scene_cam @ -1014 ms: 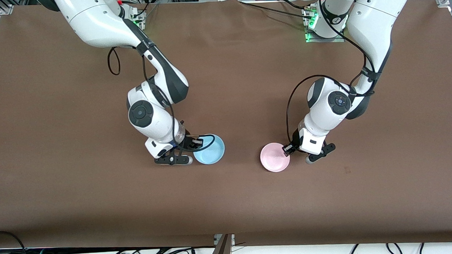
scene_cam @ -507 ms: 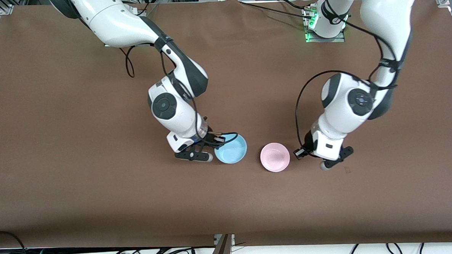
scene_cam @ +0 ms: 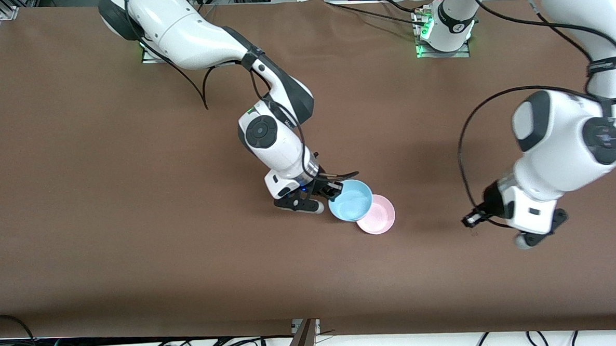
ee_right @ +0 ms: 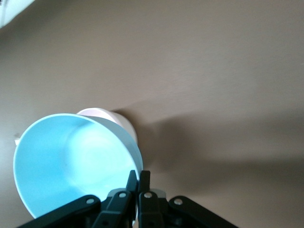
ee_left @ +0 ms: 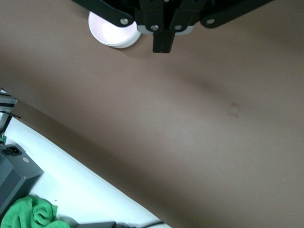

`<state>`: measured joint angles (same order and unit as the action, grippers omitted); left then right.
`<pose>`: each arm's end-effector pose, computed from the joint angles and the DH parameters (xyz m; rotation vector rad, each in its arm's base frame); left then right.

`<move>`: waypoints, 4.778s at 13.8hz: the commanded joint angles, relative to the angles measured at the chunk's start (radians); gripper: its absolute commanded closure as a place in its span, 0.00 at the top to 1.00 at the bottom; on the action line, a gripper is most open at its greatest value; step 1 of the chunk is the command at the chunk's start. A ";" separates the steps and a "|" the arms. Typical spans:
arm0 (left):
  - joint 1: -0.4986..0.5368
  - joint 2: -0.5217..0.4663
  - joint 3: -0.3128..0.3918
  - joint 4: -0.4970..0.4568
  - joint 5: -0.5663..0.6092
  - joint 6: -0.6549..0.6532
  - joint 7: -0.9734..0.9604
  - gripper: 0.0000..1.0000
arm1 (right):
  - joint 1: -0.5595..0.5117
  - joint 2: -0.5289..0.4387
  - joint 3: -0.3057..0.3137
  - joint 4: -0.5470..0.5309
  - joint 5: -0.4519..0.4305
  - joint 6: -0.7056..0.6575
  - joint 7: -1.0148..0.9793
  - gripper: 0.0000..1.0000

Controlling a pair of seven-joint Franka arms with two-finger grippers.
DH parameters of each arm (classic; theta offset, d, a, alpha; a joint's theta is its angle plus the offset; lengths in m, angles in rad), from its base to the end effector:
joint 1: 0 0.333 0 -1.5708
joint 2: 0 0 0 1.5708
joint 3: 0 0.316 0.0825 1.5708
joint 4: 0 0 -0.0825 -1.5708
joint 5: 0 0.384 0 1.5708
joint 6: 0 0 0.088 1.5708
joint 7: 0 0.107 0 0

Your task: Stack pink and blue bowls on white bowl

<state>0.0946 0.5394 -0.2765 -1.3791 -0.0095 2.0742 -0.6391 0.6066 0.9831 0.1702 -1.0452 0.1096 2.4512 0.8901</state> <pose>0.7186 -0.0913 0.4278 2.8392 0.7415 0.1505 0.6177 0.5304 0.2884 -2.6468 0.3851 -0.1843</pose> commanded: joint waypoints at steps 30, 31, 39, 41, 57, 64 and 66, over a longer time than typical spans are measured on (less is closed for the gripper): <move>0.140 -0.076 -0.013 -0.055 -0.055 -0.125 0.308 0.00 | 0.070 0.139 -0.003 0.091 0.009 0.139 0.089 1.00; 0.140 -0.076 -0.013 -0.055 -0.055 -0.123 0.308 0.00 | 0.065 0.112 -0.014 0.091 0.002 0.074 0.083 1.00; 0.155 -0.079 -0.012 -0.046 -0.052 -0.123 0.314 0.00 | -0.134 -0.076 -0.020 0.088 -0.005 -0.443 -0.431 1.00; 0.171 -0.088 -0.012 -0.043 -0.052 -0.125 0.357 0.10 | -0.183 -0.111 -0.023 0.085 -0.019 -0.553 -0.509 1.00; 0.208 -0.107 -0.003 -0.025 -0.033 -0.131 0.395 1.00 | -0.602 -0.751 -0.069 -0.381 -0.113 -0.801 -0.809 1.00; 0.203 -0.165 -0.020 0.014 0.155 -0.271 0.415 1.00 | -0.604 -0.863 -0.144 -0.417 -0.203 -0.859 -0.893 1.00; 0.197 -0.184 -0.020 0.085 0.157 -0.392 0.432 1.00 | -0.602 -0.868 -0.144 -0.414 -0.194 -0.888 -0.896 1.00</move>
<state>0.2939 0.3873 -0.2932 -1.3543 0.1210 1.7816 -0.2402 0.0025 0.1479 0.0243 -1.4300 -0.0735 1.5853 0.0140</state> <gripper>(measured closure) 0.000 0.000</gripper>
